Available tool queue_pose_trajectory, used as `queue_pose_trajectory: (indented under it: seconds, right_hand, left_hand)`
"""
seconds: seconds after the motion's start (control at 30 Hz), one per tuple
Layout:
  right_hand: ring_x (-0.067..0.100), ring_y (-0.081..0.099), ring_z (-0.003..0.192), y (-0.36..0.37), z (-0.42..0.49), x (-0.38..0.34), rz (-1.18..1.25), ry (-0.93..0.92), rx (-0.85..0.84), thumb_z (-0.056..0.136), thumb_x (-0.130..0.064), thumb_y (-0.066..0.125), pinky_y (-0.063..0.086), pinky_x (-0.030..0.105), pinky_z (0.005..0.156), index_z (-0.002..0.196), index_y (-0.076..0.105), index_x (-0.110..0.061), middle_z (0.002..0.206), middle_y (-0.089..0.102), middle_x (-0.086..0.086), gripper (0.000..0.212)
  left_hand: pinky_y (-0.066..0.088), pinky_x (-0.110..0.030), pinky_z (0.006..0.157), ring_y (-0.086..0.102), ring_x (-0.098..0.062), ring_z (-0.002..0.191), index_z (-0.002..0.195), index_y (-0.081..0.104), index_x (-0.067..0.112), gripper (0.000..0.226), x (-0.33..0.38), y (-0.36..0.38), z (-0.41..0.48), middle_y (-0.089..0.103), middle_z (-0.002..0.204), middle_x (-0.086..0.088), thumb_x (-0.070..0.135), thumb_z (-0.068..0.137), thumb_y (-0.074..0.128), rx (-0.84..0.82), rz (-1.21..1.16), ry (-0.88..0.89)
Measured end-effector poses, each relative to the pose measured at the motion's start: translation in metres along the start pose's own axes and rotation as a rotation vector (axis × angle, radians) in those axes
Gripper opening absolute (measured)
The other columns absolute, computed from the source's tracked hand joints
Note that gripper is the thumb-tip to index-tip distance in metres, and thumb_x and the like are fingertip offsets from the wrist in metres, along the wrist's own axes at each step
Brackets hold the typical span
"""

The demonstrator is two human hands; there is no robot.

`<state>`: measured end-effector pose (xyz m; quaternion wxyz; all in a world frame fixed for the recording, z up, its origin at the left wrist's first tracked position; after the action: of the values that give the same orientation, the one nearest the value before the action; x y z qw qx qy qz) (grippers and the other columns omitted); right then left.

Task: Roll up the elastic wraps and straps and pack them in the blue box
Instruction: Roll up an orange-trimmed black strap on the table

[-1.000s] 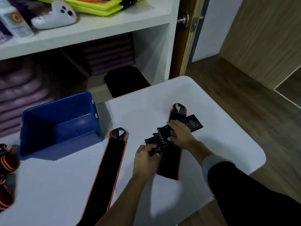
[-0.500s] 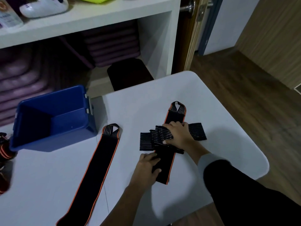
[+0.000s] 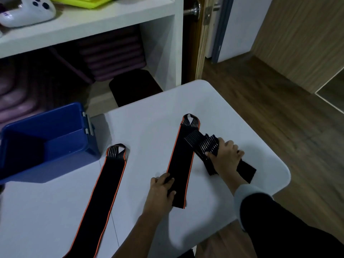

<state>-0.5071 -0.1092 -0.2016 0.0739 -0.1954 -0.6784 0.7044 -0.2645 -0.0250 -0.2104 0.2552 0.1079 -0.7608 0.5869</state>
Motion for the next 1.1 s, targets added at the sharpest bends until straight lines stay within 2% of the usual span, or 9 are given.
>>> queue_pose_trajectory:
  seconds: [0.13,0.2,0.27,0.37,0.5,0.67,0.83,0.97,1.1]
  right_hand:
    - [0.032,0.045,0.107,-0.003,-0.007,0.021,-0.066,0.166,-0.039,0.081,-0.06,0.055,0.032,0.042,0.091,0.127,0.041,-0.012,0.117,0.049,0.015,0.068]
    - [0.034,0.042,0.113,-0.004,-0.01,0.019,-0.036,0.187,-0.029,0.083,-0.057,0.055,0.03,0.045,0.097,0.133,0.036,-0.008,0.124,0.047,0.018,0.073]
    - [0.038,0.044,0.113,-0.008,-0.012,0.004,0.077,0.104,0.049,0.082,-0.049,0.061,0.031,0.048,0.097,0.133,0.039,-0.004,0.124,0.048,0.021,0.072]
    - [0.039,0.051,0.102,-0.013,-0.016,-0.033,0.227,-0.162,0.141,0.079,-0.036,0.066,0.042,0.046,0.085,0.131,0.046,-0.004,0.115,0.054,0.022,0.064]
    - [0.035,0.036,0.124,-0.004,-0.003,-0.083,0.353,-0.315,-0.099,0.091,-0.03,0.057,0.033,0.042,0.102,0.145,0.03,-0.02,0.135,0.042,0.02,0.062]
    - [0.041,0.026,0.132,0.012,0.036,-0.095,0.178,-0.206,-0.255,0.091,-0.038,0.055,0.023,0.045,0.11,0.148,0.019,-0.03,0.143,0.029,0.026,0.068]
    - [0.039,0.026,0.133,0.03,0.056,-0.085,0.129,-0.17,-0.317,0.086,-0.043,0.061,0.026,0.047,0.11,0.144,0.03,-0.032,0.145,0.031,0.02,0.067]
    - [0.033,0.033,0.129,0.031,0.053,-0.084,0.256,-0.183,-0.229,0.082,-0.037,0.067,0.028,0.043,0.107,0.132,0.05,-0.031,0.136,0.044,0.011,0.053]
    - [0.026,0.038,0.126,0.03,0.05,-0.088,0.335,-0.209,-0.197,0.077,-0.032,0.073,0.023,0.039,0.108,0.124,0.058,-0.028,0.128,0.05,0.005,0.05]
  left_hand:
    - [0.026,-0.02,0.105,0.031,-0.019,0.119,0.136,0.046,0.019,0.045,0.002,-0.001,-0.002,0.032,0.146,0.005,0.025,0.092,0.05,0.024,-0.015,-0.024]
    - [0.029,-0.02,0.104,0.031,-0.018,0.12,0.135,0.047,0.019,0.044,0.003,-0.003,-0.002,0.033,0.143,0.003,0.024,0.091,0.052,0.043,-0.038,-0.045]
    - [0.034,-0.02,0.099,0.033,-0.017,0.121,0.133,0.049,0.021,0.043,0.001,-0.005,-0.003,0.033,0.138,0.0,0.024,0.09,0.055,0.07,-0.076,-0.098]
    - [0.043,-0.023,0.091,0.04,-0.017,0.12,0.132,0.048,0.025,0.044,-0.007,-0.01,-0.006,0.037,0.13,-0.001,0.028,0.088,0.057,0.104,-0.107,-0.187]
    - [0.048,-0.028,0.089,0.049,-0.02,0.113,0.13,0.049,0.027,0.048,-0.017,-0.013,-0.004,0.041,0.122,-0.002,0.023,0.084,0.062,0.098,-0.167,-0.205]
    - [0.037,-0.022,0.099,0.04,-0.019,0.121,0.136,0.043,0.028,0.054,-0.017,-0.013,0.012,0.039,0.127,-0.002,0.018,0.086,0.062,0.04,-0.214,-0.164]
    - [0.038,-0.03,0.102,0.034,-0.023,0.12,0.138,0.04,0.028,0.055,-0.008,-0.015,0.038,0.038,0.135,-0.005,0.023,0.087,0.06,0.048,-0.054,-0.107]
    - [0.04,-0.033,0.1,0.036,-0.025,0.117,0.137,0.042,0.028,0.057,-0.005,-0.011,0.055,0.039,0.134,-0.006,0.023,0.084,0.062,0.077,0.005,-0.073]
    - [0.04,-0.032,0.1,0.036,-0.024,0.117,0.135,0.045,0.028,0.057,-0.002,-0.008,0.065,0.04,0.133,-0.005,0.019,0.082,0.064,0.105,-0.017,-0.071]
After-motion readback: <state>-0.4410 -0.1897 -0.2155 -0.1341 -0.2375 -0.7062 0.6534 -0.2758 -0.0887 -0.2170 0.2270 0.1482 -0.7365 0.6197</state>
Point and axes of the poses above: each hand's wrist, its own z-axis towards the middle knuckle, its own y-axis out of the palm, x = y × z, the point moved 7 cm from there along z, towards the middle knuckle
